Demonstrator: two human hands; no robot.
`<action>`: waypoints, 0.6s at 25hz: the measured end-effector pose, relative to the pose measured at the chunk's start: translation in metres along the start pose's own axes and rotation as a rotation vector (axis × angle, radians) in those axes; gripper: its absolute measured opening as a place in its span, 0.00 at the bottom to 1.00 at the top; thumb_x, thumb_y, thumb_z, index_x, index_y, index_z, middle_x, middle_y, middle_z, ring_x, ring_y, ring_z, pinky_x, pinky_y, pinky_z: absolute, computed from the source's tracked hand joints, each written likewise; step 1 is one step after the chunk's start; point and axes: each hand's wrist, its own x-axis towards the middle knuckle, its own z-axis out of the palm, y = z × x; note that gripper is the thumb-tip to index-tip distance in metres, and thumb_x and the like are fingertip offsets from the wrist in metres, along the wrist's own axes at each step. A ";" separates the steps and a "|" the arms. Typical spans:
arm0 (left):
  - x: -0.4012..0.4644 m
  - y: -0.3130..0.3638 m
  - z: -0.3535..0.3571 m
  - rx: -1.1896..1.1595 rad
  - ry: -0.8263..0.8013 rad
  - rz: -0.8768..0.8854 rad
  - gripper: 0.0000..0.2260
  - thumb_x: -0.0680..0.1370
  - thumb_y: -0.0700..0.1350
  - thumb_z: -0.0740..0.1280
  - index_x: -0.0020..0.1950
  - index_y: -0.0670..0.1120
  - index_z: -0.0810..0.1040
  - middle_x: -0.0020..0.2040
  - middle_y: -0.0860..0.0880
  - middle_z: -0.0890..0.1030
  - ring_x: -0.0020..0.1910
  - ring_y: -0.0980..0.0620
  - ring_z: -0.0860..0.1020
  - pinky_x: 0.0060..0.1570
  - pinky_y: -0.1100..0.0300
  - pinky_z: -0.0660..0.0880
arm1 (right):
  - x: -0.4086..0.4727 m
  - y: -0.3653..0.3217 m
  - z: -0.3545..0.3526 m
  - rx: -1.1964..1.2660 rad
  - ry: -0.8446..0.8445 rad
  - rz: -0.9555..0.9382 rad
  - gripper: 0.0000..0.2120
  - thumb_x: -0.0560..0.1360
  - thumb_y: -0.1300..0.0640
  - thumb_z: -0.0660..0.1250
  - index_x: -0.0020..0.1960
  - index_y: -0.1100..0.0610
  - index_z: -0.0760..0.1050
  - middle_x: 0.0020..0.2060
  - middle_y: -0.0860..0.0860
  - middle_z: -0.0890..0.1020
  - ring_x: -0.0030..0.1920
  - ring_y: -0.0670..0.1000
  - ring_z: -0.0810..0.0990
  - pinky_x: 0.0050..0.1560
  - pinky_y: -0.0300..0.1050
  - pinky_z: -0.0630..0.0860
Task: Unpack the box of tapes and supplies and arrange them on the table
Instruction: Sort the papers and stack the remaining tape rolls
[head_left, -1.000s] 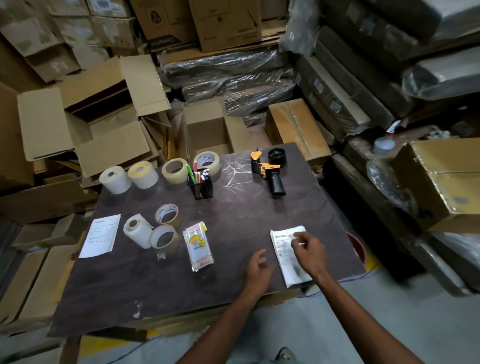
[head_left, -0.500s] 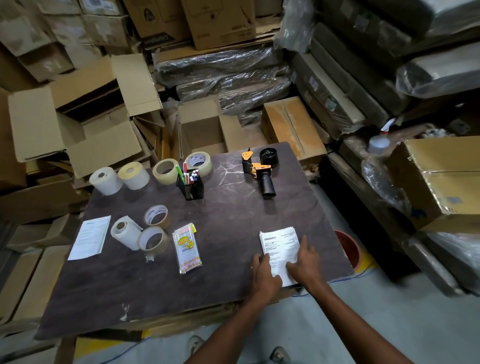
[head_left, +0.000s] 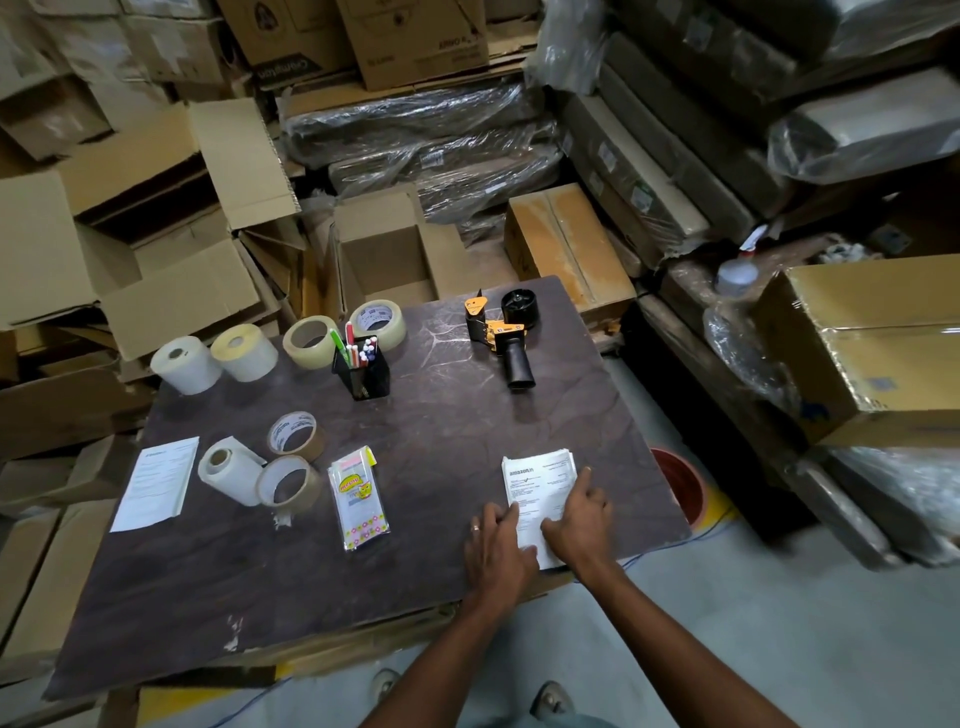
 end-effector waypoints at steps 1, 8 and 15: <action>0.000 -0.002 0.000 -0.002 0.000 -0.010 0.28 0.75 0.55 0.67 0.75 0.55 0.66 0.64 0.51 0.68 0.64 0.46 0.67 0.64 0.51 0.70 | -0.002 -0.001 0.002 -0.036 0.008 -0.002 0.49 0.73 0.50 0.70 0.80 0.61 0.43 0.70 0.62 0.67 0.68 0.61 0.67 0.68 0.50 0.66; 0.003 -0.012 0.003 -0.077 -0.036 -0.080 0.30 0.75 0.58 0.68 0.76 0.60 0.65 0.72 0.46 0.65 0.73 0.39 0.63 0.71 0.42 0.66 | 0.007 -0.014 -0.002 0.061 0.006 0.066 0.55 0.71 0.50 0.75 0.80 0.63 0.38 0.71 0.66 0.66 0.69 0.63 0.68 0.70 0.51 0.65; 0.009 -0.014 0.001 -0.060 -0.050 -0.090 0.31 0.73 0.58 0.72 0.75 0.61 0.67 0.69 0.46 0.67 0.73 0.39 0.63 0.70 0.43 0.67 | 0.029 0.004 -0.011 0.273 -0.025 0.135 0.56 0.62 0.50 0.83 0.79 0.60 0.54 0.69 0.61 0.74 0.67 0.62 0.75 0.64 0.56 0.75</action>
